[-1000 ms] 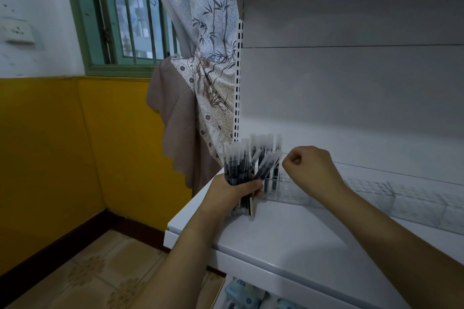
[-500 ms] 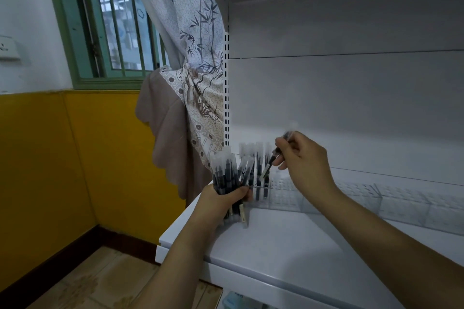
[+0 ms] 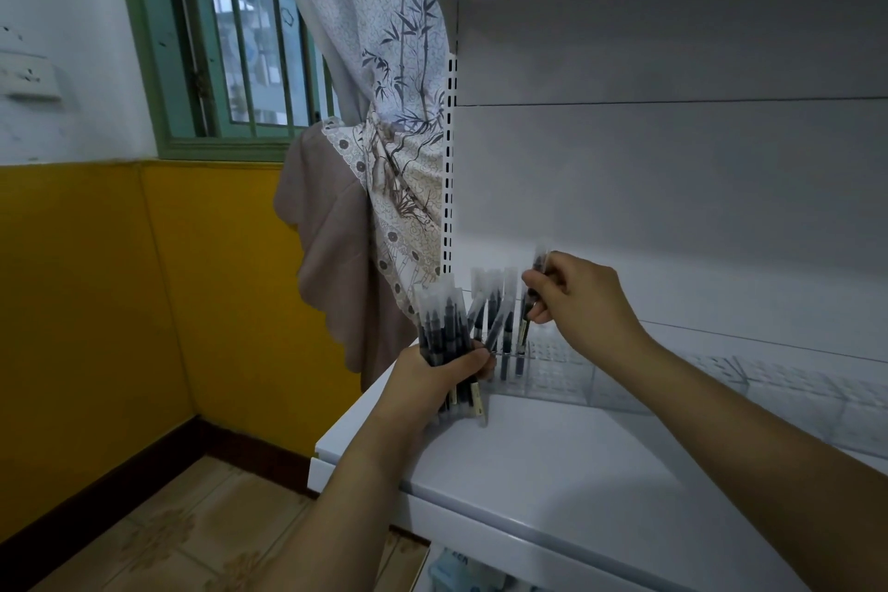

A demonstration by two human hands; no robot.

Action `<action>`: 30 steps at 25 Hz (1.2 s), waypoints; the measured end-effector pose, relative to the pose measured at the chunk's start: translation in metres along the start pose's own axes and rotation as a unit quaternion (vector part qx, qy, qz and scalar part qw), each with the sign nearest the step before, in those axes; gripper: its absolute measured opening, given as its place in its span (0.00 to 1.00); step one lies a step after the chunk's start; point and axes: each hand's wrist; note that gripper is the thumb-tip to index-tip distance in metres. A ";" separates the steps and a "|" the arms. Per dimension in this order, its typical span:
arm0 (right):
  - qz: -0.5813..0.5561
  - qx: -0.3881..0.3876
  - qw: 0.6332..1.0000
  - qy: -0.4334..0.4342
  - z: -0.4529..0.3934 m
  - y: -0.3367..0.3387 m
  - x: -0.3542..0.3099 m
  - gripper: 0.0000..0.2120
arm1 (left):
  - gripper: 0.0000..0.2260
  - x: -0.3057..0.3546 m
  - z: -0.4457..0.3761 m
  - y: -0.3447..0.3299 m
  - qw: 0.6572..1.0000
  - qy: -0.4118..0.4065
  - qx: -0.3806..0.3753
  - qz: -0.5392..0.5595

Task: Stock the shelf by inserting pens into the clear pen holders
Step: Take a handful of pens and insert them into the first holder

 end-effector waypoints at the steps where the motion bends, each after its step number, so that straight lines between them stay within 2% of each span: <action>1: 0.003 -0.008 1.000 -0.002 0.000 0.001 0.001 0.13 | 0.06 0.000 0.000 0.000 1.000 -0.001 -0.003 0.004; 6: 0.087 -0.104 0.990 -0.028 0.016 -0.017 0.019 0.15 | 0.08 0.002 0.000 0.001 1.000 -0.002 -0.006 0.020; 7: 0.102 -0.094 0.990 -0.031 0.019 -0.019 0.021 0.16 | 0.09 0.001 0.000 0.001 1.000 -0.003 -0.007 0.026; 9: 0.142 -0.016 0.989 -0.030 0.026 -0.018 0.018 0.17 | 0.09 0.001 0.000 0.000 1.000 -0.002 -0.008 0.028; 11: 0.120 0.052 0.991 -0.021 0.036 -0.015 0.007 0.15 | 0.08 0.001 0.001 0.000 1.000 -0.004 -0.007 0.021; 15: 0.040 -0.033 0.999 -0.001 0.048 -0.026 -0.010 0.07 | 0.10 0.004 0.003 -0.002 1.000 0.002 -0.030 -0.002; 17: 0.010 -0.035 0.999 -0.031 0.043 -0.027 -0.007 0.04 | 0.09 0.003 0.004 -0.001 0.999 0.012 -0.035 -0.012; 19: -0.051 -0.004 0.997 -0.057 0.036 -0.017 -0.008 0.03 | 0.07 0.002 0.003 0.000 0.999 0.019 -0.033 -0.001; 21: -0.135 0.083 0.985 -0.063 0.026 0.002 -0.009 0.02 | 0.06 0.001 0.002 0.000 0.998 0.019 -0.040 0.035; 23: -0.137 0.155 0.977 -0.053 0.015 0.019 -0.003 0.02 | 0.05 0.002 0.002 0.000 0.999 -0.004 -0.037 0.012; 24: -0.121 0.157 0.979 -0.051 0.011 0.022 0.003 0.02 | 0.05 0.003 0.003 -0.001 0.999 -0.012 -0.031 -0.006; 30: -0.049 0.040 0.997 -0.049 0.011 -0.003 0.035 0.02 | 0.11 0.006 0.005 -0.004 1.000 0.009 -0.004 -0.014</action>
Point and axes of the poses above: each hand's wrist, its own z-axis away from the middle knuckle, its own y-axis out of the back of the hand, x = y × z, and after that the axes turned 10 degrees about z, right-handed
